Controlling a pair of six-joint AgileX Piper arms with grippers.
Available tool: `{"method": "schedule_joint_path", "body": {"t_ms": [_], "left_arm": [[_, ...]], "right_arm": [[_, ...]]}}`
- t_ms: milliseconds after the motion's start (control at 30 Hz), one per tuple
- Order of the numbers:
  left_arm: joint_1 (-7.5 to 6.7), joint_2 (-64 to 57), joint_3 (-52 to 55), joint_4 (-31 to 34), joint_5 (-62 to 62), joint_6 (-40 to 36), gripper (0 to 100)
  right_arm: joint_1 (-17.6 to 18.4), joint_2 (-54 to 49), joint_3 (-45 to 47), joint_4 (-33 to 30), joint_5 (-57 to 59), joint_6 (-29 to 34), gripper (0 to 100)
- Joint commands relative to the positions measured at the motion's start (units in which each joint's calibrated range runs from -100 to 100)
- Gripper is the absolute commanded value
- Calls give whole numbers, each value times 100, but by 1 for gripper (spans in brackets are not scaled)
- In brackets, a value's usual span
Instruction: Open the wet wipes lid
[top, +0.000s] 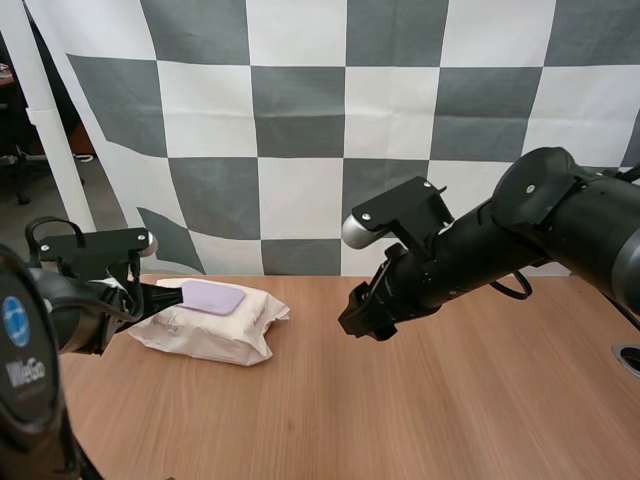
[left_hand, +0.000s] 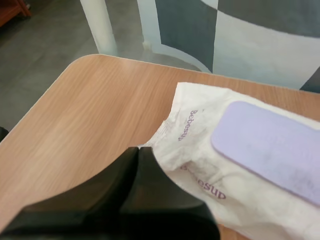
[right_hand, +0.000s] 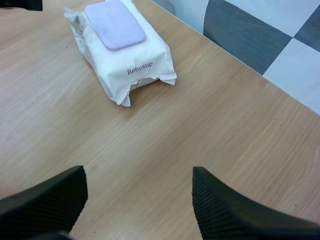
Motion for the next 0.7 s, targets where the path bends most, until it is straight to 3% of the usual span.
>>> {"method": "schedule_joint_path", "body": {"t_ms": [0,67,133,200,433,533,667], "left_arm": [[-6,2,2,1012,-127,-182,0],[-6,2,2,2165,-199,-220,0],[-6,2,2,2843,-254,-218,0],[-6,2,2,2937,-503,-447,0],[-6,2,2,2970,-1123,-3164,0],[81,2,2,2958,-1488,-3587,0],[332,2,-172,2958,-1654,-4179,0]], "right_arm": [[3,1,6,9,-24,8,100],[3,1,6,9,-42,8,100],[3,11,6,24,-42,8,100],[3,11,6,24,-42,8,100],[3,11,6,24,-42,8,100],[3,11,6,11,-42,8,100],[3,11,6,11,-42,8,100]]}}
